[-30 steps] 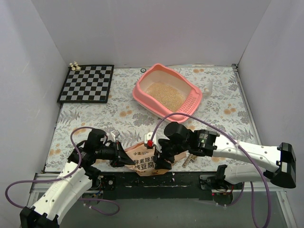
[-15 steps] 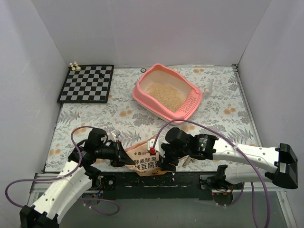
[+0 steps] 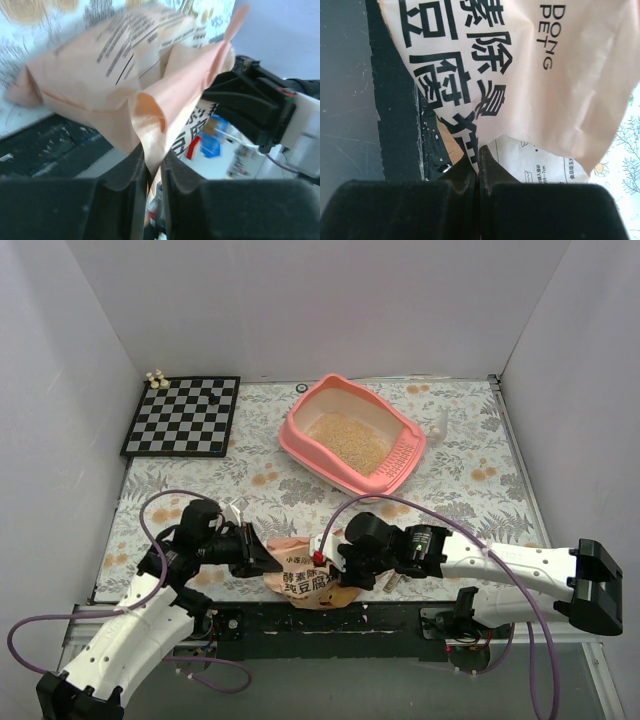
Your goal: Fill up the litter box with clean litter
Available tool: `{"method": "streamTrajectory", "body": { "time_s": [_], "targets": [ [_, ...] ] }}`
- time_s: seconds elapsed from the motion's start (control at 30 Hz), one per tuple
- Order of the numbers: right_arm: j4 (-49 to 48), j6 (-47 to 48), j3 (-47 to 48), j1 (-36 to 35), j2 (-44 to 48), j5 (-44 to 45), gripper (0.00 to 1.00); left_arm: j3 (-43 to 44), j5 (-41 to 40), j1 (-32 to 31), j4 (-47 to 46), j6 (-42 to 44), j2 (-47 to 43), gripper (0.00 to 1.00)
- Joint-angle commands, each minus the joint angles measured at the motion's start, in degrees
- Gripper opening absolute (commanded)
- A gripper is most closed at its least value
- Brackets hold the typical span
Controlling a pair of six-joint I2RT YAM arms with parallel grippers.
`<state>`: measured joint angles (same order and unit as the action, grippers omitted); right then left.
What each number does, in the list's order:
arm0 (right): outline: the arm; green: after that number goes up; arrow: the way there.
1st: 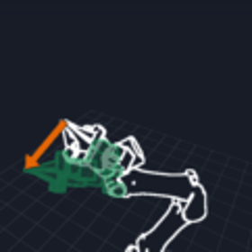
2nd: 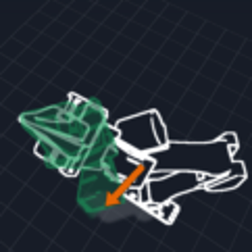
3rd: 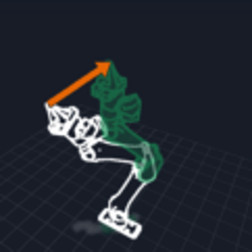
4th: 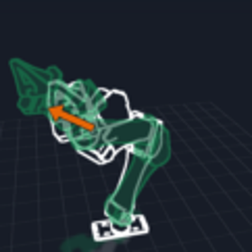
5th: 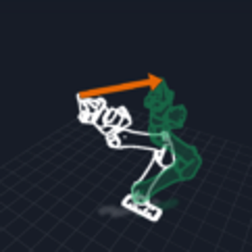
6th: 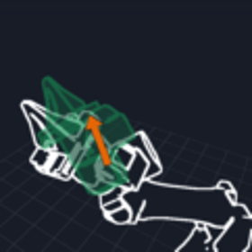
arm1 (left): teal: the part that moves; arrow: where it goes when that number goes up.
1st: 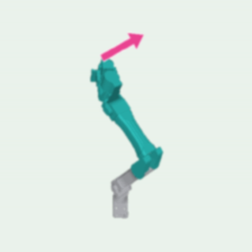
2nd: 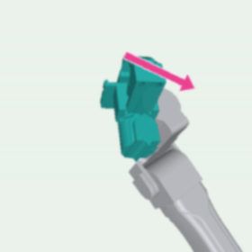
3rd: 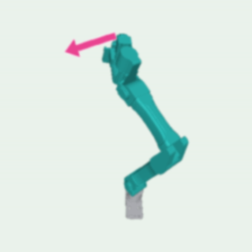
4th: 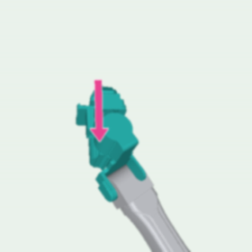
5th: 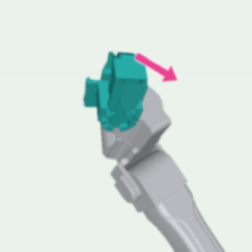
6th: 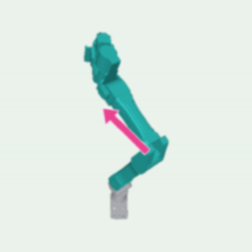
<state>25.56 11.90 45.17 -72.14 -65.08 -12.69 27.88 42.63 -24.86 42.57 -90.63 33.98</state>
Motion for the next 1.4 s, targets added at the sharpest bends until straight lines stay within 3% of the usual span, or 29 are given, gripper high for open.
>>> {"method": "streamTrajectory", "body": {
  "time_s": [0.0,0.13,0.2,0.33,0.37,0.6,0.87,0.97,1.13,1.37],
  "targets": [
    [1.68,-1.97,0.01,-0.28,-2.94,-1.9,0.01,14.43,-19.19,0.25,4.44,9.92,-1.63,0.22],
    [1.77,-2.5,0.53,1.47,-3.48,-3.74,0.01,24.93,-31.98,0.25,3.77,17.93,-6.71,0.24],
    [1.68,-2.32,1.06,3.49,-3.04,-4.8,0.01,25.47,-27.11,0.25,-1.58,21.27,-9.01,0.24],
    [2.91,-0.83,2.55,8.23,-1.37,-7.52,0.01,21.88,-4.81,0.17,-8.19,22.69,-5.25,0.23],
    [3.61,-0.39,3.08,9.11,-1.11,-8.22,0.01,20.3,-2.49,-0.36,-9.59,22.34,-4.45,0.24],
    [6.25,0.67,4.4,12.02,0.39,-10.6,0.01,13.61,2.62,-1.07,-11.02,24.0,0.37,0.33],
    [4.41,-0.82,2.56,12.11,0.04,-10.78,0.01,16.68,5.78,-2.12,-12.94,30.86,6.97,0.4],
    [3.79,-1.7,2.12,12.37,-0.57,-10.34,0.01,16.68,3.26,-5.09,-16.02,30.6,9.43,0.42],
    [2.83,-3.11,1.16,14.74,-0.49,-12.0,0.01,20.02,-10.79,-18.62,-15.76,35.51,15.41,0.45],
    [2.48,-4.08,-1.22,15.98,2.23,-13.15,0.01,12.56,-15.56,-24.88,-26.21,42.64,12.86,0.55]
  ]
}}
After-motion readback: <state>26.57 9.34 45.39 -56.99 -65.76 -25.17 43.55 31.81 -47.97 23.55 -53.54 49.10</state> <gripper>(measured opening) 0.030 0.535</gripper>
